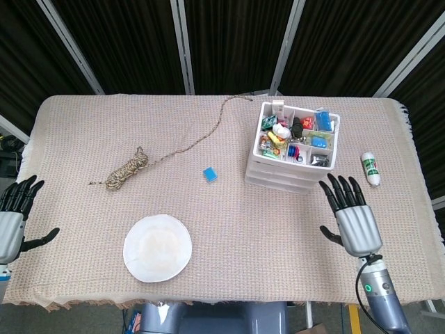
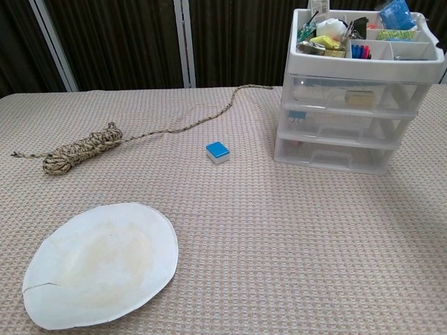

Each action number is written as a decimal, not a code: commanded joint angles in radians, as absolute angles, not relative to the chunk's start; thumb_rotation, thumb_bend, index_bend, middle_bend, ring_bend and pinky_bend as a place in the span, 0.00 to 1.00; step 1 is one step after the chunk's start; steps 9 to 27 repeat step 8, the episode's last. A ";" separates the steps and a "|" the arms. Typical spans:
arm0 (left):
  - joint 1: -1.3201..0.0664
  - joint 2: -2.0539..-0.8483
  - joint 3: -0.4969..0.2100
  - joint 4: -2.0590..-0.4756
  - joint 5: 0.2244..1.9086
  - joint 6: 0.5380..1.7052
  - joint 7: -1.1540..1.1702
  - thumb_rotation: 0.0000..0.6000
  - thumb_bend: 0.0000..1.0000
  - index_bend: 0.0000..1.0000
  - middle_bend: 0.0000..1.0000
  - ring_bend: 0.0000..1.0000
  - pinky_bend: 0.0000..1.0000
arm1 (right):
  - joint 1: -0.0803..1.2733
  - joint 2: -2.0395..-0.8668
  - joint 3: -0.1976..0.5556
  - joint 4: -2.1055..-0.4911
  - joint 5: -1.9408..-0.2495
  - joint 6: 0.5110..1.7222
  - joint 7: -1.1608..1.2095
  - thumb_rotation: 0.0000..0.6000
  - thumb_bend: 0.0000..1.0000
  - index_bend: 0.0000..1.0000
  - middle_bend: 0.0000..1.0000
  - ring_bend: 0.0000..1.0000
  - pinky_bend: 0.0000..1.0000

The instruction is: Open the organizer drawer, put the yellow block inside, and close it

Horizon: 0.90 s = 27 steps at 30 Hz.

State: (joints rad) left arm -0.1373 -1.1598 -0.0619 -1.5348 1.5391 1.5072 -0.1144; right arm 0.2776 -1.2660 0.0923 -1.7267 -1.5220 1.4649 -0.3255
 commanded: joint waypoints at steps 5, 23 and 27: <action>-0.137 -1.173 -0.059 -1.512 1.553 1.521 -0.064 1.00 0.21 0.05 0.00 0.00 0.00 | 0.255 -1.203 0.094 -1.739 -1.474 1.435 -0.183 1.00 0.06 0.07 0.00 0.00 0.00; -0.137 -1.174 -0.058 -1.514 1.551 1.518 -0.053 1.00 0.21 0.05 0.00 0.00 0.00 | 0.256 -1.205 0.098 -1.736 -1.469 1.431 -0.190 1.00 0.06 0.07 0.00 0.00 0.00; -0.137 -1.174 -0.058 -1.514 1.551 1.518 -0.053 1.00 0.21 0.05 0.00 0.00 0.00 | 0.256 -1.205 0.098 -1.736 -1.469 1.431 -0.190 1.00 0.06 0.07 0.00 0.00 0.00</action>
